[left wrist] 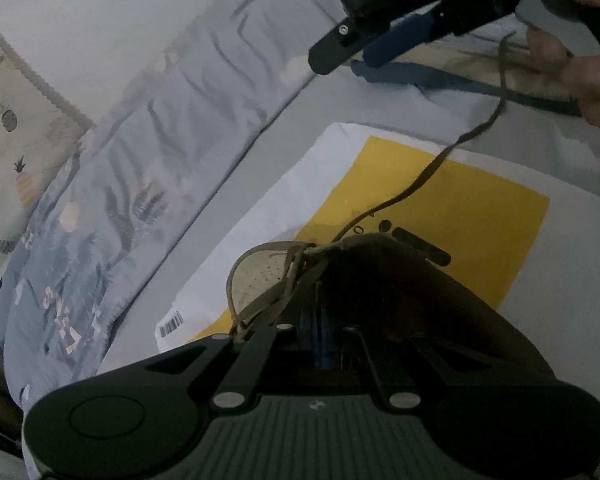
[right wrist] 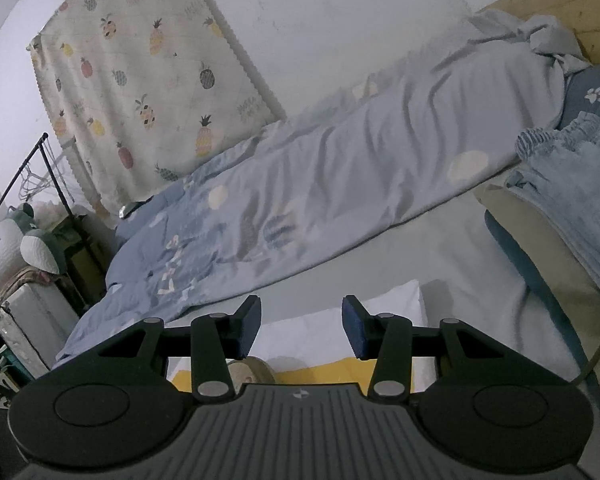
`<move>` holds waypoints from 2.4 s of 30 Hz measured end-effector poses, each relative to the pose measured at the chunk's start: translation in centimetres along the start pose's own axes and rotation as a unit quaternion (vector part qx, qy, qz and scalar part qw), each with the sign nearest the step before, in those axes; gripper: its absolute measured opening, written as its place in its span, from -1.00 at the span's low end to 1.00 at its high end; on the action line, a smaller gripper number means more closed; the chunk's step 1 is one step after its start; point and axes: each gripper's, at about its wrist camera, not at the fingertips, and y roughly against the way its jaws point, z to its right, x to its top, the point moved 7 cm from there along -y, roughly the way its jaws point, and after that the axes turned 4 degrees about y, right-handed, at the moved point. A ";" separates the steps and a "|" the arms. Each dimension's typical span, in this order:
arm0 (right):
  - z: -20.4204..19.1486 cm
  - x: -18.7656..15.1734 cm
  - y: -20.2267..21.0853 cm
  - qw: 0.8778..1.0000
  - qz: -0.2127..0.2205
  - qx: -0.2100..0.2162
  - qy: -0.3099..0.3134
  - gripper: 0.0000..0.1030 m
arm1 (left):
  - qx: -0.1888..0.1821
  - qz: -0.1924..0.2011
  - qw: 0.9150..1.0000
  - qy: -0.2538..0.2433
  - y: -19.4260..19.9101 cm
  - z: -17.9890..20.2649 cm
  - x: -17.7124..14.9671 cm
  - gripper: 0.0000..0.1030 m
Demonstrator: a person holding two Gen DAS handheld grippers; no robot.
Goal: Lace up shoes with both hands
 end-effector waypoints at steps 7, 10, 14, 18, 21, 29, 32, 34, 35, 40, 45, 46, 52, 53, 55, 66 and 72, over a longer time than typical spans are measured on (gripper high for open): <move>-0.9 -0.1 0.0 0.998 -0.012 0.064 -0.013 -0.14 | 0.017 0.061 0.998 0.028 1.9 -0.9 1.1 -0.97; -2.0 -0.2 0.2 0.991 -0.015 0.128 -0.034 -0.35 | 0.005 0.110 0.991 0.079 3.7 -1.9 2.1 -0.97; -3.5 -0.4 0.4 0.980 -0.022 0.193 -0.045 -0.43 | -0.020 0.138 0.984 0.114 5.3 -2.6 3.1 -0.98; -4.3 -0.6 0.4 0.975 -0.031 0.215 -0.043 -0.43 | -0.032 0.141 0.981 0.127 5.7 -2.9 3.5 -0.98; -4.6 -0.8 0.3 0.973 -0.036 0.224 -0.041 -0.43 | -0.035 0.144 0.981 0.128 5.8 -3.0 3.5 -0.98; -5.4 -1.5 0.0 0.973 -0.048 0.224 -0.033 -0.88 | -0.043 0.156 0.976 0.144 6.1 -3.0 3.4 -0.97; -5.1 -1.5 -0.3 0.972 -0.049 0.225 -0.055 -0.90 | -0.046 0.158 0.974 0.153 6.1 -3.1 3.5 -0.97; -4.9 -1.4 -0.4 0.971 -0.051 0.226 -0.065 -0.90 | -0.049 0.159 0.973 0.158 6.1 -3.1 3.6 -0.97; -4.9 -1.4 -0.4 0.971 -0.050 0.226 -0.065 -0.90 | -0.049 0.160 0.973 0.159 6.1 -3.1 3.6 -0.97; -4.9 -1.5 -0.6 0.973 -0.050 0.217 -0.063 -0.90 | -0.051 0.160 0.973 0.161 6.1 -2.9 3.5 -0.97; -4.5 -1.4 -0.7 0.973 -0.049 0.213 -0.074 -0.90 | -0.043 0.139 0.978 0.146 5.5 -2.6 3.0 -0.97; -4.2 -1.3 -0.7 0.973 -0.047 0.211 -0.083 -0.90 | -0.039 0.131 0.981 0.141 5.3 -2.5 2.9 -0.97; -1.1 -0.3 -0.8 0.976 -0.022 0.168 -0.136 -0.86 | -0.017 0.081 0.992 0.094 3.7 -1.9 1.8 -0.97; -0.6 -0.3 -0.9 0.977 -0.021 0.158 -0.141 -0.85 | -0.015 0.073 0.994 0.081 3.4 -1.6 1.6 -0.97; 0.0 -0.2 -1.2 0.977 -0.023 0.148 -0.149 -0.85 | -0.012 0.065 0.996 0.057 2.9 -1.1 1.2 -0.97; 0.7 0.0 -1.2 0.978 -0.024 0.141 -0.154 -0.85 | -0.001 0.048 0.999 -0.017 0.9 0.5 -0.5 -0.97; 0.5 0.1 -1.1 0.978 -0.026 0.140 -0.153 -0.85 | -0.010 0.052 0.998 -0.039 0.4 1.4 -0.5 -0.97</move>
